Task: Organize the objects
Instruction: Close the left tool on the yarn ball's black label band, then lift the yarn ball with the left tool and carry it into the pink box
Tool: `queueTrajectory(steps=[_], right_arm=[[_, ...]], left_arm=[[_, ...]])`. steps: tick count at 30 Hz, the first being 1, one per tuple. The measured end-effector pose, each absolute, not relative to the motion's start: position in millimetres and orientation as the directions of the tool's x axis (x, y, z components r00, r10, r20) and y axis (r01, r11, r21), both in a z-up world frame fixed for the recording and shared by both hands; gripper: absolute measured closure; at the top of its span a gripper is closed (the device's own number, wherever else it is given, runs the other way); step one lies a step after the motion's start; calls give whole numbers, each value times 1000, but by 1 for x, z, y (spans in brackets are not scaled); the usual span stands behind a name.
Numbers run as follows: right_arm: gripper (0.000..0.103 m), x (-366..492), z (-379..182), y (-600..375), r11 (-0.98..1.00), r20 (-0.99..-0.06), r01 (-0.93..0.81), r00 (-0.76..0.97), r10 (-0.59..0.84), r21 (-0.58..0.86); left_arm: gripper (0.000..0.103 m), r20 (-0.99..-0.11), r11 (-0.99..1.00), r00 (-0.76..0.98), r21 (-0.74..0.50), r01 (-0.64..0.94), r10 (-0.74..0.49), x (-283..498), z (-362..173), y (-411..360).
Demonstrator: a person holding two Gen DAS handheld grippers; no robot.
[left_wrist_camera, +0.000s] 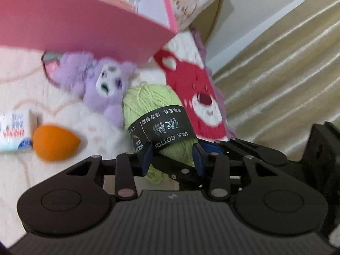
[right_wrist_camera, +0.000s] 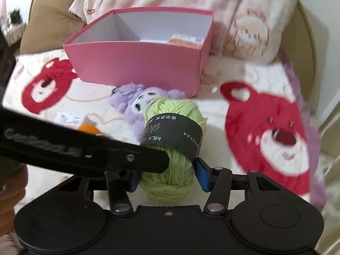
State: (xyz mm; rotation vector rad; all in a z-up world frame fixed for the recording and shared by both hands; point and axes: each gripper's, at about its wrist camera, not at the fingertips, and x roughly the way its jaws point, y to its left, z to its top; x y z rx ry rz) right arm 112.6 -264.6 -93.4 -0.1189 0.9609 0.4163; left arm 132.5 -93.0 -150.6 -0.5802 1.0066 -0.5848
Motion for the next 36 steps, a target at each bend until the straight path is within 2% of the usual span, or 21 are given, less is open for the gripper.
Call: queueTrajectory(steps=[2, 4, 6, 8, 12, 13, 15, 18, 23, 36], right_arm=[[42, 115, -96, -268, 917, -827, -374, 468, 312, 135], [40, 117, -97, -271, 919, -826, -363, 464, 321, 154], [37, 119, -98, -274, 919, -824, -349, 453, 339, 185], [34, 121, -99, -274, 918, -828, -345, 444, 343, 196], [30, 125, -104, -271, 922, -845, -346, 428, 322, 176], [30, 125, -105, -271, 923, -848, -344, 425, 316, 172], [32, 125, -106, -273, 926, -852, -339, 422, 309, 168], [38, 124, -106, -277, 926, -850, -337, 424, 312, 172], [40, 119, -99, -278, 923, -844, -345, 433, 316, 169], [41, 90, -69, -278, 920, -782, -329, 507, 361, 211]], left_arm=[[59, -602, 685, 384, -717, 128, -701, 133, -154, -86], [48, -603, 679, 383, -727, 98, -700, 134, -158, -82], [42, -640, 732, 419, -675, 92, -644, 134, -159, -83], [38, -647, 745, 429, -659, 100, -630, 134, -162, -84], [37, -618, 703, 414, -707, 81, -669, 139, -176, -86], [38, -614, 700, 412, -709, 85, -673, 140, -178, -88], [48, -597, 676, 391, -730, 97, -701, 140, -181, -93], [52, -605, 692, 391, -711, 127, -694, 137, -176, -100], [53, -606, 695, 386, -704, 147, -696, 132, -167, -101], [53, -624, 729, 391, -644, 233, -676, 110, -120, -98]])
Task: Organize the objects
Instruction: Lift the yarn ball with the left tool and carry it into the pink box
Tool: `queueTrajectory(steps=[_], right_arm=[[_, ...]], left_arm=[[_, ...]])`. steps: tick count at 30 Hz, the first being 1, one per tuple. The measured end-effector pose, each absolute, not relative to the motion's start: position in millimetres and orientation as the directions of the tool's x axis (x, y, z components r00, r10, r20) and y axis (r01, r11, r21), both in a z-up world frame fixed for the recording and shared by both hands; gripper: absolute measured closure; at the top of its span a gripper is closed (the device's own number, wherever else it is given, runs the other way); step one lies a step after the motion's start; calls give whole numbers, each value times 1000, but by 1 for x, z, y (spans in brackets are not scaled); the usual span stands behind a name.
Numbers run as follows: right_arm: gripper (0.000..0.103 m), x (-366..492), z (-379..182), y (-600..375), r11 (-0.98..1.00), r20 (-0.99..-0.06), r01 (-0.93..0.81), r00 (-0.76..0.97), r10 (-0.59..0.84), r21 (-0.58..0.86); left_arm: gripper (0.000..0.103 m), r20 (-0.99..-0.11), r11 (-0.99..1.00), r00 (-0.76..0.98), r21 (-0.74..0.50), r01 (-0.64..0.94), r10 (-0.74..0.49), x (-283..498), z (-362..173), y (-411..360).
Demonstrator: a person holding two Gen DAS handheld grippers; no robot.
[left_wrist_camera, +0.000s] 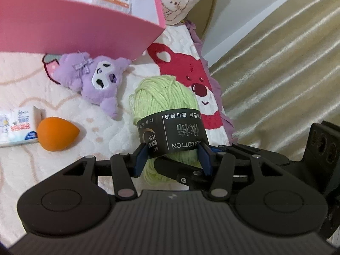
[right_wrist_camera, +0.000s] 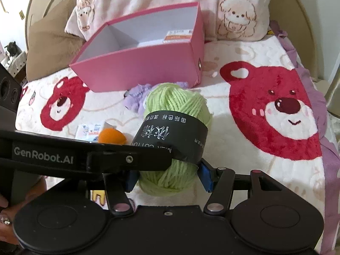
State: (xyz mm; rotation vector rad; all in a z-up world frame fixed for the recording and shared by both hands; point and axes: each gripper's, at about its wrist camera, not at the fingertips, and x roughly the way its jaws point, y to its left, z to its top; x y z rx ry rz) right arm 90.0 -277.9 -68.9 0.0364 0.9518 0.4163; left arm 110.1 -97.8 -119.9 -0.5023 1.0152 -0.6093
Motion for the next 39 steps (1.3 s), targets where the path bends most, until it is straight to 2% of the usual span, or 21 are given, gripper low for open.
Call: queueTrajectory(steps=[8, 24, 33, 39], right_arm=[[41, 69, -35, -259, 894, -737, -355, 520, 432, 274], [41, 65, 37, -167, 841, -646, -504, 578, 499, 199], [41, 113, 55, -137, 837, -606, -502, 604, 518, 217], [41, 156, 47, -126, 843, -599, -477, 609, 520, 248]], left_arm=[[53, -640, 754, 412, -613, 235, -648, 87, -75, -71], [53, -624, 826, 554, -501, 258, -552, 73, 11, 19], [53, -639, 869, 598, -434, 238, -484, 114, 45, 32], [53, -655, 887, 606, -401, 227, -451, 157, 42, 32]])
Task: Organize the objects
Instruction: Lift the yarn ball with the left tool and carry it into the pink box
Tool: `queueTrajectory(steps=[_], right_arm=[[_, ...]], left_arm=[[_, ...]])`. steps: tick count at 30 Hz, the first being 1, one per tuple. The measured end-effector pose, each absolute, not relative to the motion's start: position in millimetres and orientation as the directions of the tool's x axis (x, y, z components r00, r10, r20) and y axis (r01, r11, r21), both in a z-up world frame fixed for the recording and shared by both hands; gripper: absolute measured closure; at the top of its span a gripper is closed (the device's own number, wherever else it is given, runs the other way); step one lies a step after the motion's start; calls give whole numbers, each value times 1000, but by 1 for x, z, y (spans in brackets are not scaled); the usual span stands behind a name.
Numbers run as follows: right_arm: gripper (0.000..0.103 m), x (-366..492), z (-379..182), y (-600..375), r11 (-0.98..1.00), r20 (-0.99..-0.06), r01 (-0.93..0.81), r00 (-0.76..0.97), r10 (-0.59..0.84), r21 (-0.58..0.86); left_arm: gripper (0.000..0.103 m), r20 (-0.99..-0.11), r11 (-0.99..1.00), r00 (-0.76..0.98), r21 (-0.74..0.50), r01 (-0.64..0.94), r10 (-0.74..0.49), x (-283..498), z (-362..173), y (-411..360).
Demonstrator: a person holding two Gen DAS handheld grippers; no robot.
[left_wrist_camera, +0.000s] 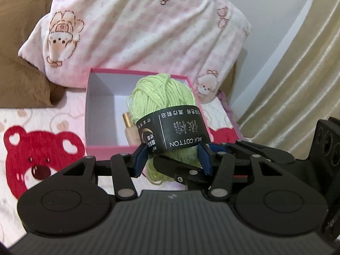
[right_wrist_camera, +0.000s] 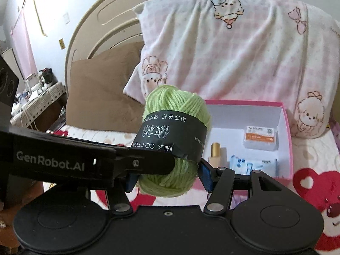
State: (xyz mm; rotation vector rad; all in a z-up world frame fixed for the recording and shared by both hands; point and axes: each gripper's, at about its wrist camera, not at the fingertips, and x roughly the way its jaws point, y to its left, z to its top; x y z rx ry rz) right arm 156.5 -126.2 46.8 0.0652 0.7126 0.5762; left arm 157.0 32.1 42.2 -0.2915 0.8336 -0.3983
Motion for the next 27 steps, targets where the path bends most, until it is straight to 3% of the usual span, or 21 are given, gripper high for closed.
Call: queueTrajectory(steps=[10, 19, 27], right_arm=[[41, 226, -2, -98, 847, -657, -449, 552, 513, 284], [43, 266, -39, -81, 861, -707, -417, 512, 488, 293], [44, 277, -59, -77, 855, -730, -421, 474, 492, 303]], left_arm=[[53, -697, 899, 595, -426, 104, -400, 220, -11, 50], [54, -660, 858, 587, -498, 125, -468, 258, -60, 79], [57, -695, 895, 588, -430, 121, -414, 262, -71, 74]])
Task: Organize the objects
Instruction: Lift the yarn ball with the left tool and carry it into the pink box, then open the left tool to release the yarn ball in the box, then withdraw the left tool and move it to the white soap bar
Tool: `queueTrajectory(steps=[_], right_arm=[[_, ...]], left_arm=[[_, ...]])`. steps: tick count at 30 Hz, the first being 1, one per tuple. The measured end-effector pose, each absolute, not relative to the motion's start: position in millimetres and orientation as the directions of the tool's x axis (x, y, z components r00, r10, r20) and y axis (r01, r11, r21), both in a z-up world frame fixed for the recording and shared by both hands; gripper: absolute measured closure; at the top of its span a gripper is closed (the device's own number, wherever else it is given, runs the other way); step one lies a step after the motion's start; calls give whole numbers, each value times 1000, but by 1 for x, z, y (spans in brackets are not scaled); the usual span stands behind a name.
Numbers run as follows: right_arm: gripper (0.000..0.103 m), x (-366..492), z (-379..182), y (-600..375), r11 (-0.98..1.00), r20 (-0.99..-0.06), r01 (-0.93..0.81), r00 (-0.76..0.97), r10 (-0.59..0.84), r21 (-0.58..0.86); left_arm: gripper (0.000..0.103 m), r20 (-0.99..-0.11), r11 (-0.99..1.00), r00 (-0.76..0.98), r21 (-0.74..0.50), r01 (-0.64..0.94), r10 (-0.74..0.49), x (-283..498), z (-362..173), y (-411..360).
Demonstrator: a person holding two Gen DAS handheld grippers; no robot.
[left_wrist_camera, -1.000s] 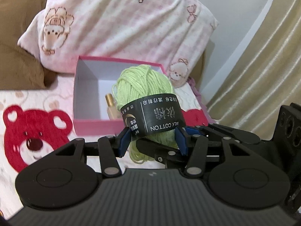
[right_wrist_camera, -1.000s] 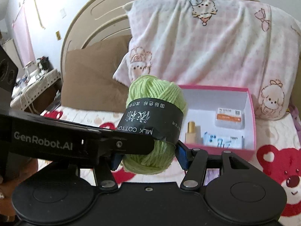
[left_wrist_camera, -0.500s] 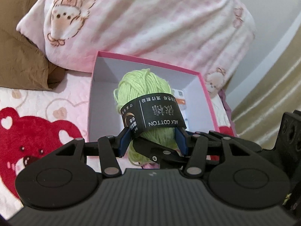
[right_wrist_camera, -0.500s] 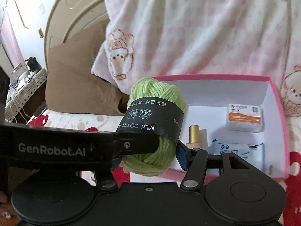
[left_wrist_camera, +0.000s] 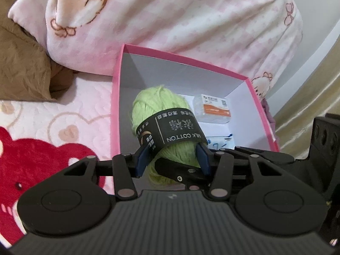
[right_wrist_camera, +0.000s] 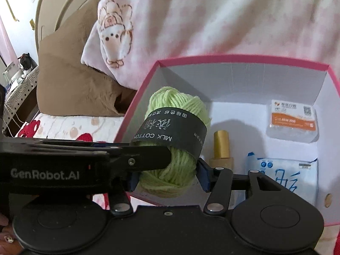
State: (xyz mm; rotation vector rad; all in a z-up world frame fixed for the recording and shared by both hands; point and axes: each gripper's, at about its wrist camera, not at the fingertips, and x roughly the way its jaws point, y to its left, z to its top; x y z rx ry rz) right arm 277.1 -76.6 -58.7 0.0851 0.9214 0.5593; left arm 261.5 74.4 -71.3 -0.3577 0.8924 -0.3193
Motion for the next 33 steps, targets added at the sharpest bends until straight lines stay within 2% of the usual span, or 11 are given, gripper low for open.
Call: queueTrajectory(steps=[10, 14, 16, 18, 19, 21, 25, 29, 33], right_arm=[[46, 292, -84, -77, 857, -764, -380, 415, 494, 348], [46, 298, -88, -74, 883, -792, -337, 413, 450, 326], [44, 296, -85, -71, 882, -796, -355, 410, 445, 310], [37, 290, -78, -69, 869, -792, -392, 404, 458, 302], [36, 286, -74, -72, 861, -780, -400, 408, 474, 313], [34, 279, -64, -80, 856, -759, -406, 430, 489, 321], [32, 259, -39, -94, 859, -737, -430, 477, 478, 279], [32, 235, -13, -104, 864, -725, -451, 516, 456, 223], [32, 208, 14, -117, 862, -705, -467, 542, 457, 199]], left_arm=[[60, -710, 908, 586, -400, 122, -391, 263, -79, 71], [60, -694, 903, 601, -412, 120, -397, 263, -76, 72], [60, -692, 902, 603, -414, 120, -397, 262, -74, 72], [60, -696, 902, 598, -418, 112, -397, 262, -74, 73], [58, -699, 897, 591, -429, 101, -401, 263, -73, 74], [48, -704, 886, 576, -455, 86, -417, 265, -72, 75], [40, -738, 908, 560, -413, 68, -377, 261, -61, 70], [26, -751, 920, 554, -385, 77, -360, 246, -43, 64], [16, -761, 931, 552, -356, 83, -341, 225, -19, 60]])
